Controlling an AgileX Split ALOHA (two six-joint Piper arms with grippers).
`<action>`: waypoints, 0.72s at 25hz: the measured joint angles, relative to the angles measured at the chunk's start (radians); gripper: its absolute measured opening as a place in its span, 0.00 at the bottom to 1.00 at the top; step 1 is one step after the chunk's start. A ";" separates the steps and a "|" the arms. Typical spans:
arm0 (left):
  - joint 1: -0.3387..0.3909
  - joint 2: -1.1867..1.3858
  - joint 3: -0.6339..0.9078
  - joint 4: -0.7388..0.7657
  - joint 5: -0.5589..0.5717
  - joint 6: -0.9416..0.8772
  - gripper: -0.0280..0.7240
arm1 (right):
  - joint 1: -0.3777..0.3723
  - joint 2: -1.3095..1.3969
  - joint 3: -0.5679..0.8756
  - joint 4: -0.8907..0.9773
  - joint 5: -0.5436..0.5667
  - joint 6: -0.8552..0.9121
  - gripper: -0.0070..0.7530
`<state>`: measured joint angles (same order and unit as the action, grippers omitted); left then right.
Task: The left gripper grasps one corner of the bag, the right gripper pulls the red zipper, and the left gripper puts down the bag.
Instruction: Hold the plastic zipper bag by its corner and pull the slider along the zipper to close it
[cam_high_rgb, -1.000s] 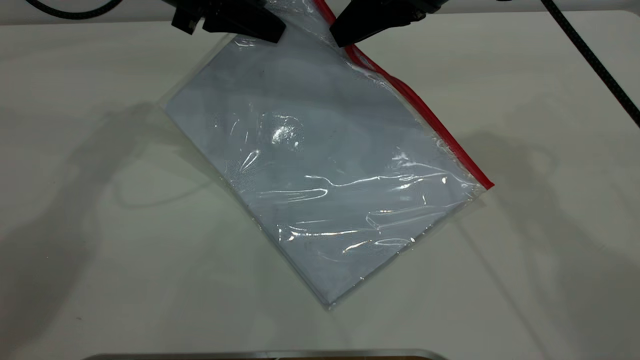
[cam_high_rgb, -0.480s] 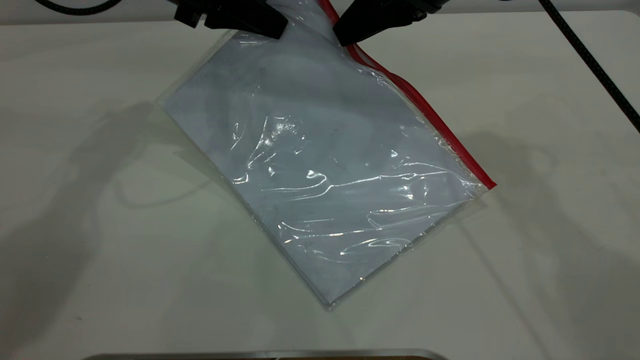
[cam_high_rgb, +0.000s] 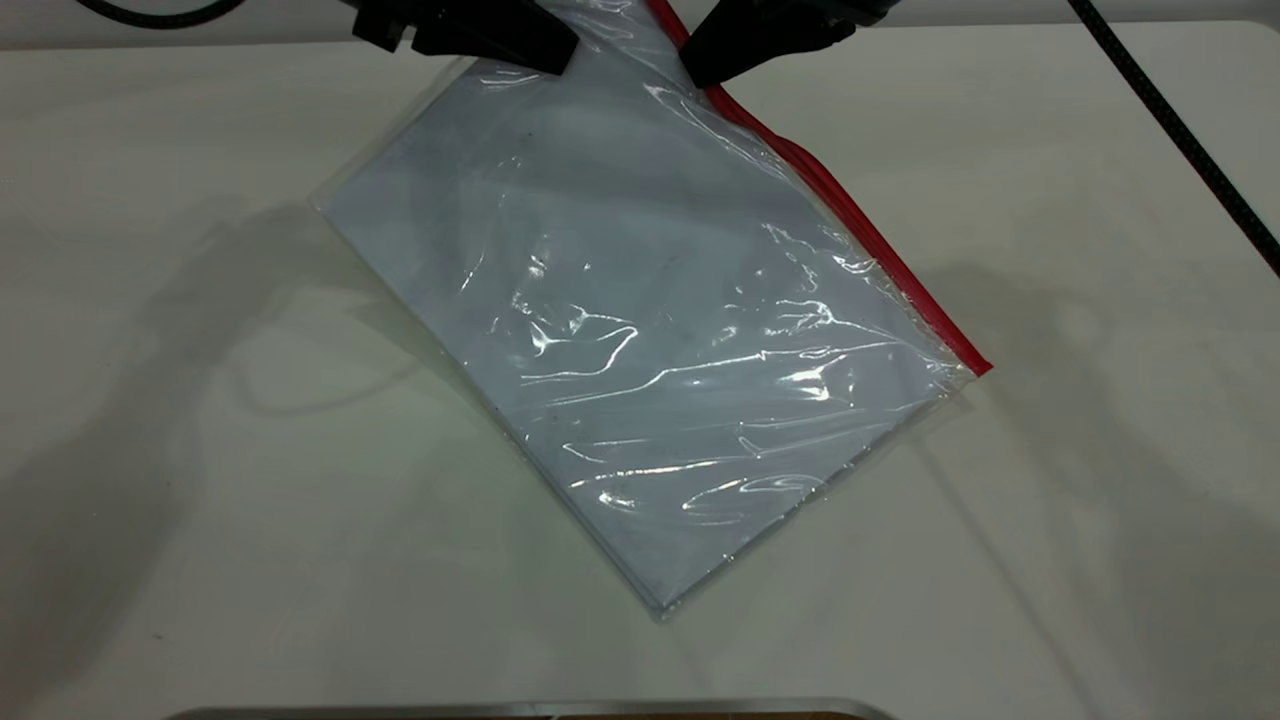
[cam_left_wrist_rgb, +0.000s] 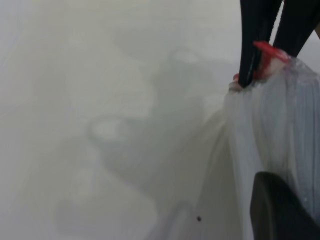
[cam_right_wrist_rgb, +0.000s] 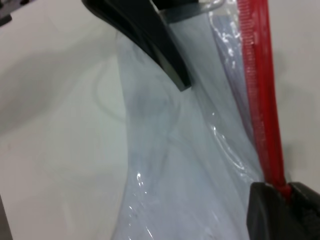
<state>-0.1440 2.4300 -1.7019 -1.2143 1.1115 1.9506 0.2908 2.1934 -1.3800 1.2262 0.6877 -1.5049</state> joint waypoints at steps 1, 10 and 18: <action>0.000 0.000 0.000 -0.004 0.000 -0.010 0.11 | 0.000 0.000 0.000 -0.007 -0.002 0.000 0.05; 0.005 0.003 0.000 -0.007 -0.004 -0.038 0.11 | 0.002 0.037 -0.006 -0.067 -0.017 0.041 0.05; 0.031 0.004 0.001 -0.016 0.004 -0.069 0.11 | 0.008 0.046 -0.010 -0.085 -0.054 0.053 0.05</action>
<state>-0.1126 2.4337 -1.7010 -1.2306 1.1153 1.8820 0.2991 2.2399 -1.3898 1.1414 0.6333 -1.4515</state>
